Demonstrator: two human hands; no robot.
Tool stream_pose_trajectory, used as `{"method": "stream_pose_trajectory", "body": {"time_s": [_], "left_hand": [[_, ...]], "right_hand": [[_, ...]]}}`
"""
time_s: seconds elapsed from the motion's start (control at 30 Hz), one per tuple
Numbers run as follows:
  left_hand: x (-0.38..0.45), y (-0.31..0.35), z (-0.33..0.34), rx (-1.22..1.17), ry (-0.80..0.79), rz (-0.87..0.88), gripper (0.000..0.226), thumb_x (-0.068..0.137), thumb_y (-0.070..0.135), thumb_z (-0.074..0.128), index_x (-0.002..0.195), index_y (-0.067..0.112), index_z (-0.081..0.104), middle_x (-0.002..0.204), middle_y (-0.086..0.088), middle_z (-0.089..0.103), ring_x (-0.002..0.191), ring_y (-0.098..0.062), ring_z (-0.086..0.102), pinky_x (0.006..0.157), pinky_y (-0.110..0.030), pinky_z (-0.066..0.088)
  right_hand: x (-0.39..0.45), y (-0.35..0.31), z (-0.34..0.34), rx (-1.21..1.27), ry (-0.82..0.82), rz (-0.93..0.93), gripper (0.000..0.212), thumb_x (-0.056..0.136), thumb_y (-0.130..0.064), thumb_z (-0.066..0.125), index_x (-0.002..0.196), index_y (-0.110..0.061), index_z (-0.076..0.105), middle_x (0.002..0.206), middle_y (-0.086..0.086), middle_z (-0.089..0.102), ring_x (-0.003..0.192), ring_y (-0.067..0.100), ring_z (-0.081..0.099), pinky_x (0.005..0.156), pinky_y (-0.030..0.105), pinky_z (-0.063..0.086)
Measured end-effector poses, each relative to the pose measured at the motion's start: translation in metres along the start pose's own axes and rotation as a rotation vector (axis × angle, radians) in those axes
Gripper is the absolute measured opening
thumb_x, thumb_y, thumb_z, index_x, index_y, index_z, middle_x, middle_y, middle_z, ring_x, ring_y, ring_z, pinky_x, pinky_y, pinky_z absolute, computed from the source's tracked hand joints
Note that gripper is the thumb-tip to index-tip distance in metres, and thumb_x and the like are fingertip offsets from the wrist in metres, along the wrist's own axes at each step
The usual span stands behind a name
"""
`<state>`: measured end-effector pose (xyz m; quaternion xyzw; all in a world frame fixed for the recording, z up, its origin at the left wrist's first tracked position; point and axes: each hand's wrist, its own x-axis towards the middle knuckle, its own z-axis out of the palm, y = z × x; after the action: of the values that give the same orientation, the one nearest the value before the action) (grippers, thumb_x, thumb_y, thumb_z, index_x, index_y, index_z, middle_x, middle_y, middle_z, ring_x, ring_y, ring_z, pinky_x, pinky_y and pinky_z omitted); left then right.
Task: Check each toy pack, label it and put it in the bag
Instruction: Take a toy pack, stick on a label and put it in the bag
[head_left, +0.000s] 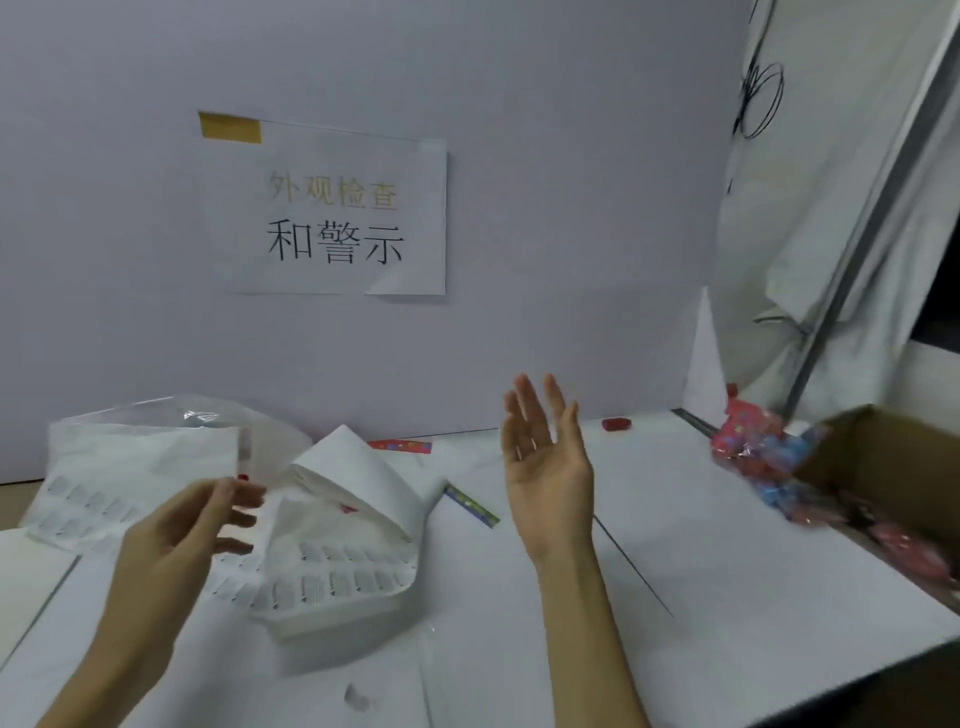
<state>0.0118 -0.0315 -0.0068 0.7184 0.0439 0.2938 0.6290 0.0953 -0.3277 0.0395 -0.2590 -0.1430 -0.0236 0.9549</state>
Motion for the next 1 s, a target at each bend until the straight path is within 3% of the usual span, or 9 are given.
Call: {"method": "stream_pose_trajectory", "body": {"time_s": [0.13, 0.23, 0.33, 0.43, 0.53, 0.77, 0.83, 0.9, 1.0], "left_hand": [[-0.004, 0.004, 0.001, 0.136, 0.059, 0.035, 0.025, 0.106, 0.022, 0.057, 0.091, 0.027, 0.076, 0.093, 0.006, 0.076, 0.083, -0.011, 0.069, 0.065, -0.022, 0.059], [-0.006, 0.006, -0.004, 0.223, 0.178, 0.06, 0.012, 0.104, 0.021, 0.061, 0.098, 0.021, 0.072, 0.096, 0.007, 0.074, 0.087, -0.007, 0.068, 0.074, -0.024, 0.056], [0.01, 0.0, -0.022, 0.212, 0.286, -0.028, 0.006, 0.103, 0.023, 0.062, 0.102, 0.026, 0.067, 0.105, 0.007, 0.07, 0.095, -0.004, 0.065, 0.074, -0.015, 0.05], [0.045, -0.01, -0.058, 0.174, 0.458, -0.172, 0.004, 0.102, 0.023, 0.06, 0.101, 0.027, 0.061, 0.113, 0.0, 0.066, 0.108, -0.018, 0.062, 0.083, -0.027, 0.052], [0.087, -0.023, -0.114, 0.485, 0.614, -0.179, 0.014, 0.1, 0.018, 0.058, 0.113, 0.012, 0.059, 0.126, -0.015, 0.058, 0.124, -0.033, 0.049, 0.106, -0.044, 0.043], [0.147, -0.071, -0.252, 1.315, 0.522, -0.226, 0.031, 0.106, 0.02, 0.049, 0.13, 0.007, 0.063, 0.138, -0.022, 0.048, 0.13, -0.039, 0.042, 0.107, -0.045, 0.036], [0.162, -0.083, -0.272, 1.425, 0.427, -0.167, 0.031, 0.105, 0.02, 0.049, 0.128, 0.009, 0.066, 0.136, -0.018, 0.053, 0.128, -0.037, 0.046, 0.105, -0.046, 0.037], [0.178, -0.093, -0.284, 1.507, 0.311, -0.118, 0.032, 0.104, 0.018, 0.049, 0.129, 0.011, 0.067, 0.133, -0.017, 0.054, 0.126, -0.036, 0.049, 0.104, -0.046, 0.038], [0.2, -0.098, -0.292, 1.567, 0.251, -0.157, 0.032, 0.102, 0.016, 0.049, 0.13, 0.013, 0.063, 0.128, -0.02, 0.053, 0.125, -0.037, 0.048, 0.105, -0.043, 0.036]], "right_hand": [[-0.021, 0.065, 0.025, -0.66, -0.412, 0.153, 0.044, 0.112, -0.038, 0.041, 0.134, -0.009, 0.065, 0.129, 0.017, 0.071, 0.124, 0.031, 0.067, 0.103, 0.036, 0.054], [-0.04, 0.118, 0.023, -1.202, -0.733, 0.112, 0.035, 0.107, -0.044, 0.049, 0.131, -0.03, 0.07, 0.135, -0.017, 0.067, 0.135, 0.001, 0.054, 0.111, 0.024, 0.046], [-0.045, 0.145, 0.007, -1.556, -0.904, 0.064, 0.035, 0.102, -0.055, 0.051, 0.137, -0.059, 0.053, 0.146, -0.03, 0.052, 0.143, -0.011, 0.036, 0.122, 0.032, 0.032], [-0.041, 0.151, -0.005, -1.708, -0.934, 0.115, 0.04, 0.095, -0.073, 0.036, 0.136, -0.073, 0.035, 0.148, -0.039, 0.043, 0.142, -0.014, 0.031, 0.125, 0.037, 0.024], [-0.035, 0.151, -0.001, -1.787, -0.91, 0.172, 0.048, 0.09, -0.08, 0.024, 0.137, -0.072, 0.029, 0.149, -0.033, 0.046, 0.14, -0.003, 0.039, 0.122, 0.039, 0.03], [-0.031, 0.177, 0.0, -2.107, -0.905, 0.15, 0.047, 0.099, -0.069, 0.011, 0.144, -0.063, -0.002, 0.168, -0.015, 0.018, 0.157, 0.007, 0.009, 0.129, 0.036, 0.004], [-0.032, 0.183, 0.002, -2.15, -0.92, 0.102, 0.064, 0.086, -0.078, -0.009, 0.146, -0.064, 0.004, 0.168, -0.015, 0.018, 0.157, 0.009, 0.011, 0.129, 0.037, 0.004], [-0.034, 0.186, 0.005, -2.156, -0.914, 0.007, 0.084, 0.08, -0.082, -0.009, 0.148, -0.058, 0.035, 0.161, -0.003, 0.04, 0.151, 0.022, 0.036, 0.125, 0.05, 0.025], [-0.03, 0.186, 0.004, -2.024, -0.835, -0.256, 0.082, 0.102, -0.07, 0.013, 0.114, -0.025, 0.081, 0.114, 0.014, 0.075, 0.106, 0.045, 0.072, 0.082, 0.065, 0.059]]}}
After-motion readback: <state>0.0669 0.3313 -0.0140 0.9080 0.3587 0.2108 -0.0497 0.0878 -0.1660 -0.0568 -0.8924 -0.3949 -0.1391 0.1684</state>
